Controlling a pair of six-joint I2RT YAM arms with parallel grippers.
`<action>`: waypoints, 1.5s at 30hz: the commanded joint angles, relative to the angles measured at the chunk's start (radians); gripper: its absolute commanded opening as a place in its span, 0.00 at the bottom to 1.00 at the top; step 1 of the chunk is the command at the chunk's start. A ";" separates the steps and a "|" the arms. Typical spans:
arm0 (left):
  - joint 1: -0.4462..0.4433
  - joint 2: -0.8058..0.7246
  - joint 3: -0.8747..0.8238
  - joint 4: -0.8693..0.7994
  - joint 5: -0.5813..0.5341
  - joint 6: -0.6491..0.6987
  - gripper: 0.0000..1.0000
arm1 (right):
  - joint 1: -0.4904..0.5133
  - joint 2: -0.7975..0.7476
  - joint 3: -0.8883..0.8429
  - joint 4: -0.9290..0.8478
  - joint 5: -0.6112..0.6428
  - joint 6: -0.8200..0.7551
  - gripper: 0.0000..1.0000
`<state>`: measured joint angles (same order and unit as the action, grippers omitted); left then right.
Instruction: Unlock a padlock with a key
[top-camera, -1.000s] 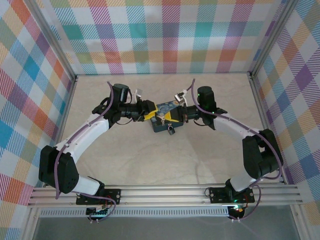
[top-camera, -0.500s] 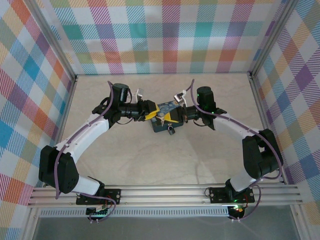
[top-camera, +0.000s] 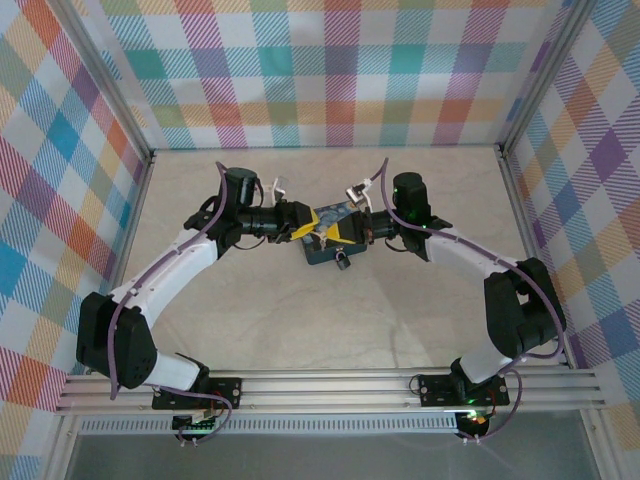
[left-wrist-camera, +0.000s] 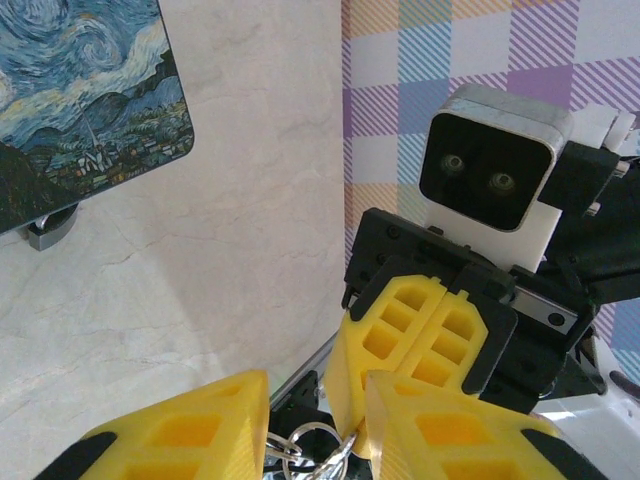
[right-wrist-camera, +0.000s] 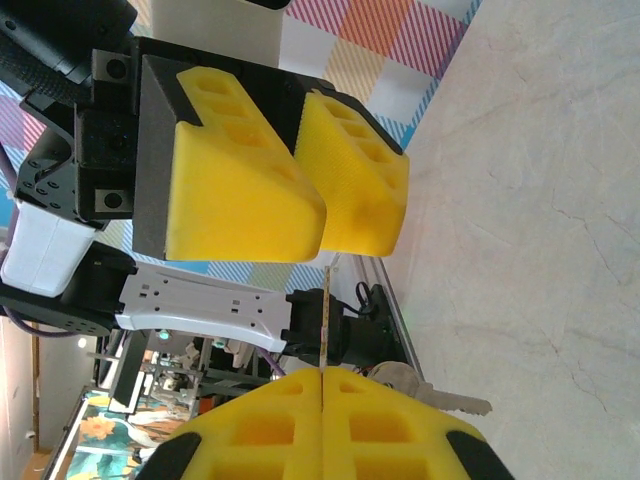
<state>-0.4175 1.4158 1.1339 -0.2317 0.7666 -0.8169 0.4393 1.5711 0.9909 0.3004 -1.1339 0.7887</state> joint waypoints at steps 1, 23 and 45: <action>-0.007 -0.037 -0.013 0.033 0.023 0.019 0.28 | 0.006 0.013 0.009 0.050 0.004 0.012 0.01; -0.009 -0.026 -0.036 0.040 0.028 0.046 0.25 | 0.007 0.012 -0.014 0.143 0.000 0.076 0.01; -0.009 -0.041 -0.044 0.057 0.042 0.039 0.25 | 0.006 0.045 -0.020 0.244 0.039 0.155 0.00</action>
<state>-0.4183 1.4029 1.1000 -0.2024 0.7780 -0.7918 0.4400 1.5963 0.9760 0.4866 -1.0927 0.9253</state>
